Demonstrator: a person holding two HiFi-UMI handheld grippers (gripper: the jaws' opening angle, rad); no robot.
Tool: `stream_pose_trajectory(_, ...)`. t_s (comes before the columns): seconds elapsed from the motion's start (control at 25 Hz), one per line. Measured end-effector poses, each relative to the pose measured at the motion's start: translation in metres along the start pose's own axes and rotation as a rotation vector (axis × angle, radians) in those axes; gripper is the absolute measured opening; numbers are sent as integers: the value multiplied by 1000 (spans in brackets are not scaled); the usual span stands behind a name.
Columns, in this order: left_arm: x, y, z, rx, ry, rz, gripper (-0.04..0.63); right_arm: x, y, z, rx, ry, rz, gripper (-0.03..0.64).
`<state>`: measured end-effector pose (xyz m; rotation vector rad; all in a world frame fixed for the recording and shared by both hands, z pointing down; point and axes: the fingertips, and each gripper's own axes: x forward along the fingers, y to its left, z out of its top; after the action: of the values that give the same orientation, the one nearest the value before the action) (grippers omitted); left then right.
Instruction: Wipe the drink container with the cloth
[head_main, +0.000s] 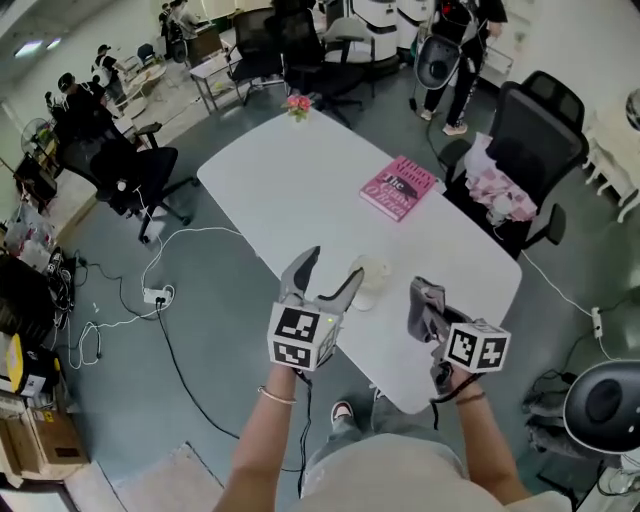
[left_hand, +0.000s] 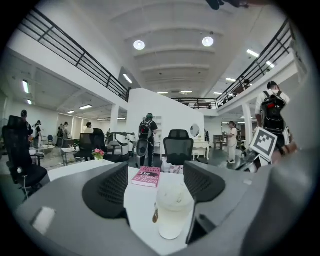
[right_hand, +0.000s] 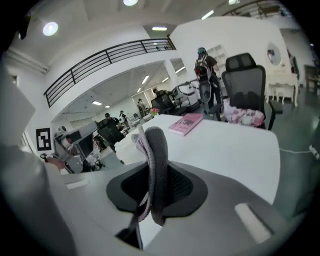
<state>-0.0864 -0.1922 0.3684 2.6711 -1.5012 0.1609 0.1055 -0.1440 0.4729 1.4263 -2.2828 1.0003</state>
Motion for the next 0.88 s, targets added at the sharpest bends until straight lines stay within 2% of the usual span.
stream_pose_trajectory(0.16, -20, 21, 17, -13, -44, 124, 323, -24, -3, 61, -70, -177, -58, 67)
stream_pose_trajectory(0.28, -33, 38, 33, -9, -85, 231, 225, -46, 3, 112, -135, -311, -83, 67)
stream_pose_trajectory(0.44, -52, 61, 54, -54, -122, 347, 182, -83, 11, 175, -223, -487, -134, 67)
stream_pose_trajectory(0.52, -64, 73, 62, -60, -126, 411, 140, -102, 11, 198, -256, -565, -161, 67)
stream_pose_trajectory(0.64, -82, 89, 70, -51, -136, 487, 57, -128, 2, 221, -294, -663, -214, 67)
stream_pose_trajectory(0.72, -91, 94, 72, -49, -139, 503, -11, -143, -7, 228, -301, -711, -248, 68)
stream_pose_trajectory(0.88, -97, 98, 71, -48, -134, 521, -11, -154, -32, 219, -268, -743, -285, 67)
